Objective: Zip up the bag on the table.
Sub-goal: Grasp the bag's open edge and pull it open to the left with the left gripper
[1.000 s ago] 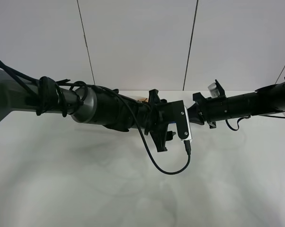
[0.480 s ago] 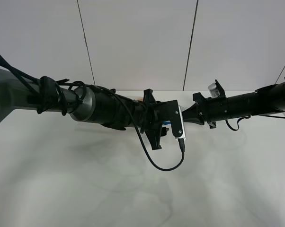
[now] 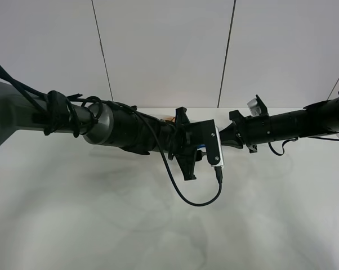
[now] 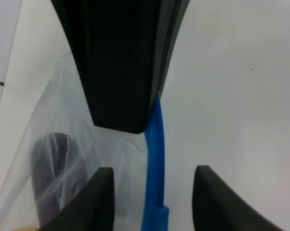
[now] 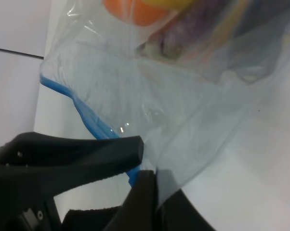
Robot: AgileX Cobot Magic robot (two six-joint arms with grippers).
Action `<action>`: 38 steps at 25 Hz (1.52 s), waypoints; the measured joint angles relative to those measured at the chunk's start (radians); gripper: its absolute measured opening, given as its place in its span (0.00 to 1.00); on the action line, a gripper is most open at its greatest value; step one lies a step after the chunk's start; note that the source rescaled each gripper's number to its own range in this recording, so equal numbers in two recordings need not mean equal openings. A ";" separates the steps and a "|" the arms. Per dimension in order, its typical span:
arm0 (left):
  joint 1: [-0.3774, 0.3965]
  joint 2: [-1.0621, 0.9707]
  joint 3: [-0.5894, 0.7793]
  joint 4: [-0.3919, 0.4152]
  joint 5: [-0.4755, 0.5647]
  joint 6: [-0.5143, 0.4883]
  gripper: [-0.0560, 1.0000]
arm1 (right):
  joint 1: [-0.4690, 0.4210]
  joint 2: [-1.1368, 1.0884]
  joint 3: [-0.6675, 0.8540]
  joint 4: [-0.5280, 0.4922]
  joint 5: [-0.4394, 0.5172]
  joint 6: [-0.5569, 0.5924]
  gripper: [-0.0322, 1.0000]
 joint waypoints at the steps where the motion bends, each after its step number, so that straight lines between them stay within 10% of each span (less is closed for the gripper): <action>1: 0.000 0.000 0.000 0.000 0.000 0.000 0.45 | 0.000 0.000 0.000 0.000 -0.001 0.000 0.03; 11: 0.000 0.000 0.000 0.000 -0.027 0.000 0.06 | 0.000 0.000 0.000 0.000 -0.004 0.000 0.03; 38: 0.122 0.000 0.000 -0.001 -0.333 0.002 0.05 | 0.003 0.000 -0.002 0.019 -0.029 0.001 0.03</action>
